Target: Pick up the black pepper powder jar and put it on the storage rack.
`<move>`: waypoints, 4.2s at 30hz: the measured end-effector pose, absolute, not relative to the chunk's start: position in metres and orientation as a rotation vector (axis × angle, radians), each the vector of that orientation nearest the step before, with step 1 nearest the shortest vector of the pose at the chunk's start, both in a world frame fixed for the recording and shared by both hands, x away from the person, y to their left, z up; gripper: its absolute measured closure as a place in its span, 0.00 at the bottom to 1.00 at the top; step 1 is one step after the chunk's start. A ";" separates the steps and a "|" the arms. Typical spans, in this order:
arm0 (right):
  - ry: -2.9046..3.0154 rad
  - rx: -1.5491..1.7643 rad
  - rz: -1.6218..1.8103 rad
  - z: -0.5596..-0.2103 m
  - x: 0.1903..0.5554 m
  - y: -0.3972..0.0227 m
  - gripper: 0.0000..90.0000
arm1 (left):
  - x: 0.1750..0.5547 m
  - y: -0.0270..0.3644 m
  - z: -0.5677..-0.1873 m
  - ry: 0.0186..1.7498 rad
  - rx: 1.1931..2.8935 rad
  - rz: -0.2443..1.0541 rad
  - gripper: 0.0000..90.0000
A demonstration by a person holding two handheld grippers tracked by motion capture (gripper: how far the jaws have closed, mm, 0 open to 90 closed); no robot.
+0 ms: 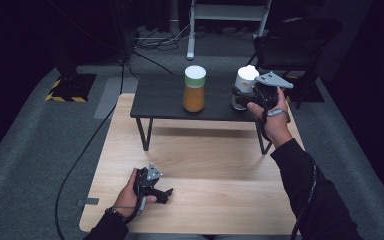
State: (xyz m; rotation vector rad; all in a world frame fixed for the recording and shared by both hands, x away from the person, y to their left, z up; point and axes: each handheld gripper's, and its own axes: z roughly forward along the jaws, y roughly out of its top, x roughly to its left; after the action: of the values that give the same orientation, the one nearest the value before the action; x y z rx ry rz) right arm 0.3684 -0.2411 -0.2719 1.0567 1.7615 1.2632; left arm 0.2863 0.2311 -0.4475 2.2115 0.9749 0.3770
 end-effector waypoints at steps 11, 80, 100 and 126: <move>1.853 1.026 1.196 -0.264 0.372 -0.239 0.06 | 0.286 0.231 -0.447 0.974 2.212 0.376 0.00; 1.851 0.604 1.049 -0.380 0.266 -0.246 0.03 | 0.287 0.231 -0.448 0.973 2.212 0.376 0.00; 1.943 0.572 0.964 -0.425 0.255 -0.246 0.03 | 0.287 0.231 -0.447 0.973 2.214 0.376 0.00; 2.144 0.584 0.890 -0.459 0.242 -0.273 0.03 | 0.287 0.231 -0.447 0.974 2.213 0.376 0.00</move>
State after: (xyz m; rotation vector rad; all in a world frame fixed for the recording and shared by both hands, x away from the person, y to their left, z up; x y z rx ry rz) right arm 0.2424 -0.2727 -0.4588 0.5844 2.1436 0.8905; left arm 0.2866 0.2312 -0.4473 2.2134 0.9738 0.3761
